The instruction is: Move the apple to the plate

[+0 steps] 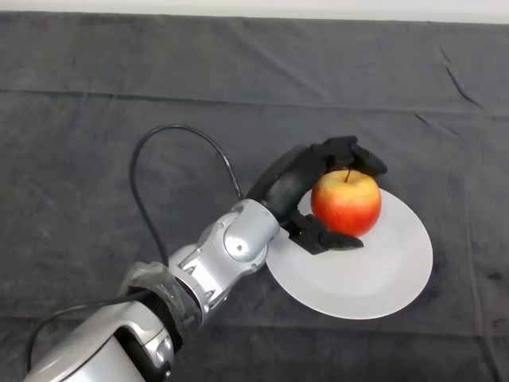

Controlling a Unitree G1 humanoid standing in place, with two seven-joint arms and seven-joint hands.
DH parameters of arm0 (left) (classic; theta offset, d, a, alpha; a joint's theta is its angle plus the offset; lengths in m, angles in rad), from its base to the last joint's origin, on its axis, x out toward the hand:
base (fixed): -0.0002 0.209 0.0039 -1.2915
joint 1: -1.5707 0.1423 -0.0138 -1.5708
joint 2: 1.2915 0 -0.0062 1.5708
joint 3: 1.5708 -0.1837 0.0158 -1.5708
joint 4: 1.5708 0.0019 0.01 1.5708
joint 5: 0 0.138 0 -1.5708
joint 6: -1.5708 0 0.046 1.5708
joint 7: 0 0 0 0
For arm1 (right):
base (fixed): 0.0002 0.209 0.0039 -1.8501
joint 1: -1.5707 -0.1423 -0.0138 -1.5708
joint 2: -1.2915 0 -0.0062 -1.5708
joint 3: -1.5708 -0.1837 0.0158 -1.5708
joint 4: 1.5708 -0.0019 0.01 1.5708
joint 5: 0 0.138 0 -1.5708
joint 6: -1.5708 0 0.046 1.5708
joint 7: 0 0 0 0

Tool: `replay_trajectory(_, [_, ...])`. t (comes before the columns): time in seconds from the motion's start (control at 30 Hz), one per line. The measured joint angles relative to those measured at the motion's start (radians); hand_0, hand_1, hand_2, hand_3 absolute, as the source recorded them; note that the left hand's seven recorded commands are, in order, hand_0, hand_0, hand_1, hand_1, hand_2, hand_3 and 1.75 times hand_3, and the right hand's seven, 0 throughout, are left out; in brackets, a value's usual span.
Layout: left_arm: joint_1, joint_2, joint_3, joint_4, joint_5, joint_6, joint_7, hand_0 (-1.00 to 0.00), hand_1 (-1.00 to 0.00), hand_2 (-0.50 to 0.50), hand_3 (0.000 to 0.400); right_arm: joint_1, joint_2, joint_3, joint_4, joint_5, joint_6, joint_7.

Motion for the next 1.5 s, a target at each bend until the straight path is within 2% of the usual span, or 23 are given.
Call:
replay_trajectory(0.03, [0.0,0.001,-0.016,0.0,-0.001,0.001,0.008,-1.0,-1.0,0.0,0.4,0.0,0.0,0.0,0.0,0.0,0.0,0.0])
replay_trajectory(0.07, [0.0,0.0,-0.031,0.0,-0.002,0.002,0.01,-1.0,-0.82,-0.09,0.4,0.0,0.0,0.0,0.0,0.0,0.0,0.0])
replay_trajectory(0.1, [0.0,0.0,-0.042,0.0,-0.002,0.002,0.012,-1.0,-0.7,-0.15,0.4,0.0,0.0,0.0,0.0,0.0,0.0,0.0])
replay_trajectory(0.13, [0.0,0.0,-0.056,0.0,-0.002,0.002,0.015,-0.95,-0.55,-0.2,0.38,0.0,0.0,0.0,0.0,0.0,0.0,0.0])
replay_trajectory(0.17, [0.0,0.0,-0.066,0.0,-0.004,0.002,0.019,-0.8,-0.36,-0.22,0.322,0.0,0.0,0.0,0.0,0.0,0.0,0.0])
replay_trajectory(0.2, [0.0,0.0,-0.072,0.0,-0.01,0.002,0.022,-0.62,-0.07,-0.27,0.248,0.0,0.0,0.0,0.0,0.0,0.0,0.0])
replay_trajectory(0.23, [0.0,0.0,-0.078,0.0,-0.016,0.002,0.025,-0.5,0.0,-0.25,0.199,0.0,0.0,0.0,0.0,0.0,0.0,0.0])
replay_trajectory(0.27, [0.0,0.001,-0.085,0.0,-0.022,0.002,0.027,-0.32,0.0,-0.16,0.127,0.0,0.0,0.0,0.0,0.0,0.0,0.0])
replay_trajectory(0.3, [0.0,0.001,-0.091,0.0,-0.025,0.002,0.028,-0.02,0.0,-0.01,0.008,0.0,0.0,0.0,0.0,0.0,0.0,0.0])
replay_trajectory(0.33, [0.0,0.002,-0.097,0.0,-0.028,0.002,0.028,0.0,0.0,0.0,0.0,0.0,0.0,0.0,0.0,0.0,0.0,0.0])
replay_trajectory(0.63, [0.0,0.017,-0.104,0.0,-0.054,0.003,0.023,0.0,0.0,0.0,0.0,0.0,0.0,0.0,0.0,-0.0002,0.0,0.0])
replay_trajectory(0.9, [-0.001,0.074,-0.079,0.001,-0.077,-0.005,-0.006,0.0,0.0,0.0,0.0,-0.001,0.0,0.0,0.0,-0.0002,0.0,0.0])
replay_trajectory(1.03, [-0.001,0.112,-0.013,0.0,-0.079,-0.03,-0.015,0.0,0.0,0.0,0.0,-0.001,0.0,-0.0001,0.0,-0.0002,0.0,0.0])
replay_trajectory(1.33, [0.0,0.244,0.165,-0.003,-0.117,-0.11,-0.024,0.0,0.0,0.0,0.0,0.0,0.0,-0.0006,0.0,-0.0002,0.0,-0.0001])
replay_trajectory(1.5, [0.036,0.313,0.303,-0.042,-0.168,-0.179,0.0,0.0,0.0,0.0,0.0,0.0,0.001,-0.0016,0.001,-0.0001,0.0,-0.0001])
